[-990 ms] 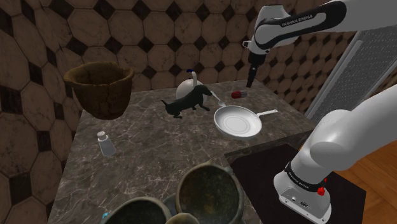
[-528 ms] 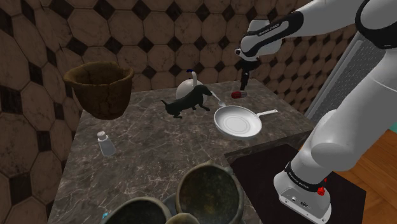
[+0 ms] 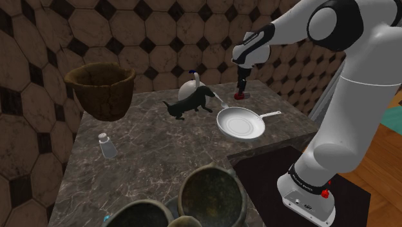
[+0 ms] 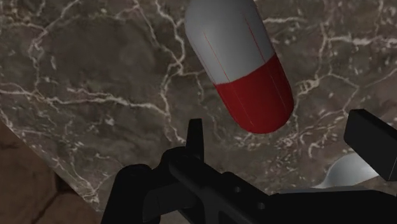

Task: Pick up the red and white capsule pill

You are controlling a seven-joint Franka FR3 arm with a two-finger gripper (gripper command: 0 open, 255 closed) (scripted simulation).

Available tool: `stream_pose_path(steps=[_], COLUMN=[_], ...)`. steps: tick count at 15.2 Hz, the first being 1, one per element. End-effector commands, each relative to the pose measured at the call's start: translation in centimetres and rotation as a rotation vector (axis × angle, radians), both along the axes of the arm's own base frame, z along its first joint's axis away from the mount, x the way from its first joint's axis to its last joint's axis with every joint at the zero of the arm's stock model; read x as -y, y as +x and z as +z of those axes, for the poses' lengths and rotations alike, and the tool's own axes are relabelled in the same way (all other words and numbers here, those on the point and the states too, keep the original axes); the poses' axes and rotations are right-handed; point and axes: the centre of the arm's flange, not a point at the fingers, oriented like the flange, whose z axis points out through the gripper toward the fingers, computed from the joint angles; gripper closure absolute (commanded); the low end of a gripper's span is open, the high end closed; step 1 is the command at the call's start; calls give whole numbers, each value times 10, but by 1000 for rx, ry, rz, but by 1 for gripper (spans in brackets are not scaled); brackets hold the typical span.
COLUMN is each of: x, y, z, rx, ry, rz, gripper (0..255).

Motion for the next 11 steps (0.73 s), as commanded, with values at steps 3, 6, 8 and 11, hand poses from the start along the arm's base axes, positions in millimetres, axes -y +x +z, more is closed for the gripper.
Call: stream_pose_path(steps=[3, 6, 8, 11], x=[2, 2, 2, 2], y=[2, 2, 2, 2], z=[-24, -37, -37, -37], rx=[1, 1, 1, 1], ry=[0, 0, 0, 0], rz=[5, 5, 5, 5], gripper=[0, 0, 255, 255])
